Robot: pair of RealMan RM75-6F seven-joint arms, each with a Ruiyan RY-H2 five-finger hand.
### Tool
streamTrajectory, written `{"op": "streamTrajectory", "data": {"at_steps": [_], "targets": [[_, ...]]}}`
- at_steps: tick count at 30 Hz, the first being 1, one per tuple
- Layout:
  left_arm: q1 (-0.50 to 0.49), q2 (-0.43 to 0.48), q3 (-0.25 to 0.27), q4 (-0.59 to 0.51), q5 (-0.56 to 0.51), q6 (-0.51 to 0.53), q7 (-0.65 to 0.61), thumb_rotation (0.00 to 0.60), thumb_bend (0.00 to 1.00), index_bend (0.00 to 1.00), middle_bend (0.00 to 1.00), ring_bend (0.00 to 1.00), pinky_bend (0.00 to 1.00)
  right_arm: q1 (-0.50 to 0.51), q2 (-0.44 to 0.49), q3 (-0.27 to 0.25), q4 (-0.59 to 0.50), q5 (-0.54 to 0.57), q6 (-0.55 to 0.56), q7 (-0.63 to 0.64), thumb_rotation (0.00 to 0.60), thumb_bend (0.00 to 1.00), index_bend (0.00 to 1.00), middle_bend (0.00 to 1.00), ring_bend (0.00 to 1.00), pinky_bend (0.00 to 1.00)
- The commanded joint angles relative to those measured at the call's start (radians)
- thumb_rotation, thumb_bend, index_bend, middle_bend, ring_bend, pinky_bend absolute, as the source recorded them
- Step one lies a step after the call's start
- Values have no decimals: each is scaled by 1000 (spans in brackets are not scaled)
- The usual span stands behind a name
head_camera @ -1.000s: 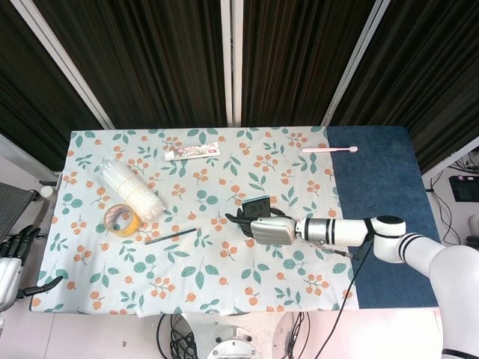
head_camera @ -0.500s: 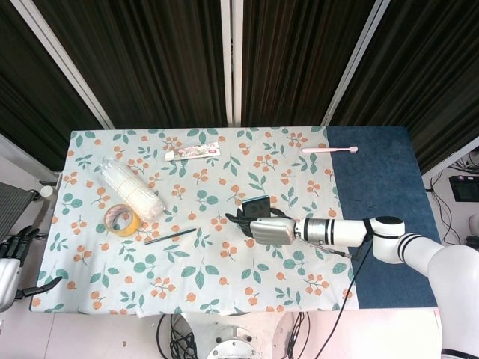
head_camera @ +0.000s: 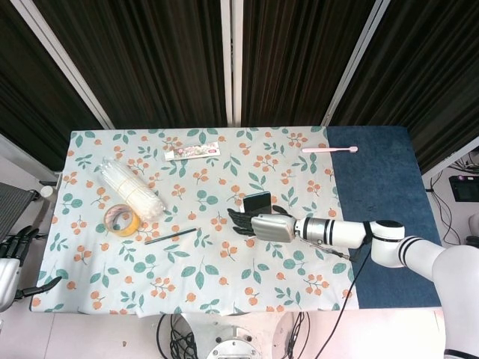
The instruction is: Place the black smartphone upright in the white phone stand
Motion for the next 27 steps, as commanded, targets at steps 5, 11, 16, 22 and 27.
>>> {"op": "streamTrajectory", "data": {"at_steps": [5, 11, 16, 22, 27], "targets": [[0, 0, -1, 1, 0, 0, -1, 363, 60, 89, 55, 130, 218, -11, 22, 17, -49, 16, 10, -27, 600, 61, 0, 0, 0, 0], [3, -2, -3, 7, -2, 7, -10, 362, 60, 89, 56, 129, 218, -125, 108, 59, -167, 84, 172, -68, 600, 50, 0, 0, 0, 0], [6, -4, -3, 14, -2, 10, -20, 361, 60, 90, 56, 130, 218, -364, 194, 61, -323, 232, 412, -30, 600, 107, 0, 0, 0, 0], [3, 0, -1, 3, 9, 12, -8, 363, 60, 89, 56, 130, 217, -713, 188, 4, -336, 498, 661, 300, 600, 178, 0, 0, 0, 0], [-2, 3, -2, -15, 16, 12, 14, 361, 60, 89, 55, 130, 217, -897, 138, 5, -259, 669, 716, 605, 600, 176, 0, 0, 0, 0]]}}
